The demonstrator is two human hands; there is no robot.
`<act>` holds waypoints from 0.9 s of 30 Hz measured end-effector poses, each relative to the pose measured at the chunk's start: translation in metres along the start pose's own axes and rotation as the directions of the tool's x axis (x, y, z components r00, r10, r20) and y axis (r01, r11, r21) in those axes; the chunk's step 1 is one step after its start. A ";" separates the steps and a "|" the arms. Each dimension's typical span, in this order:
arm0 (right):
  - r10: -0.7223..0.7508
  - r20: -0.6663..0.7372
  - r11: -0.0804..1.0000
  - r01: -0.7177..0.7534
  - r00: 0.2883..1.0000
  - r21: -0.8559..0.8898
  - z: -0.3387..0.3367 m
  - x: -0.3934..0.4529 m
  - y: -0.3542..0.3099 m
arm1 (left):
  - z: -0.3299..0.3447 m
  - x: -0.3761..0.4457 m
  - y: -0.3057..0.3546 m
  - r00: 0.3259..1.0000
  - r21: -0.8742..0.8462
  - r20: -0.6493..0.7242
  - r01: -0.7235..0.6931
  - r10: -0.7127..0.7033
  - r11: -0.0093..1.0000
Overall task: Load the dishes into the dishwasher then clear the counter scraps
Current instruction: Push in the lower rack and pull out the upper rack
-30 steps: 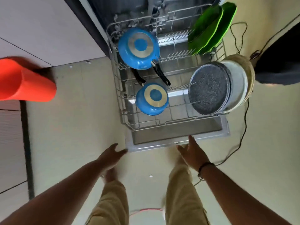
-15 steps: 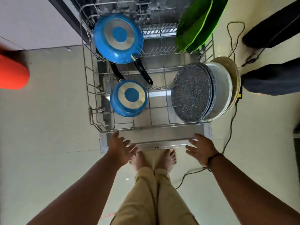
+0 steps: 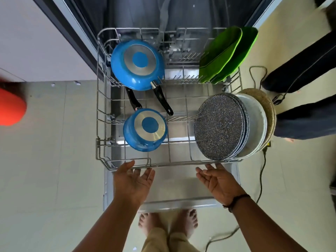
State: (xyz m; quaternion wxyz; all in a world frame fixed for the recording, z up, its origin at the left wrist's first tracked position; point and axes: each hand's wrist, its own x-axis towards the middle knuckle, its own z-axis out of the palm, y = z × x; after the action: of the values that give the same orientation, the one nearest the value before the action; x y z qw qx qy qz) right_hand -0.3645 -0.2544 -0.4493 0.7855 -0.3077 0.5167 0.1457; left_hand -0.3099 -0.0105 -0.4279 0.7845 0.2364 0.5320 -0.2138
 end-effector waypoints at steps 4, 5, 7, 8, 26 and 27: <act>-0.072 0.056 0.997 0.071 0.996 0.023 0.042 0.030 -0.042 | 0.050 0.023 0.030 0.997 0.029 0.042 -0.066 0.065 0.997; -0.090 0.074 0.996 0.089 0.993 0.020 0.054 0.038 -0.053 | 0.063 0.029 0.037 0.995 0.038 0.058 -0.081 0.079 0.996; -0.134 0.124 0.991 0.135 0.983 0.000 0.077 0.055 -0.078 | 0.092 0.041 0.053 0.988 0.063 0.123 -0.105 0.097 0.992; -0.157 0.150 0.987 0.161 0.976 -0.010 0.088 0.064 -0.091 | 0.107 0.048 0.061 0.983 0.087 0.142 -0.125 0.112 0.988; -0.765 0.582 -0.342 0.591 0.276 -0.730 0.262 0.024 -0.240 | 0.305 0.008 0.132 -0.017 0.278 0.932 -0.609 0.362 -0.743; -0.738 0.673 -0.554 0.524 0.052 -0.647 0.270 0.005 -0.245 | 0.310 -0.008 0.136 -0.125 0.175 0.953 -0.519 0.276 -0.837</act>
State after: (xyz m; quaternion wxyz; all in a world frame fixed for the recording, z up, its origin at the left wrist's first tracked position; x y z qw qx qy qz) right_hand -0.0333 -0.2717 -0.2974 0.2416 -0.9474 0.0229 -0.2088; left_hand -0.0053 -0.0865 -0.3014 0.2788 0.9119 -0.2413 0.1804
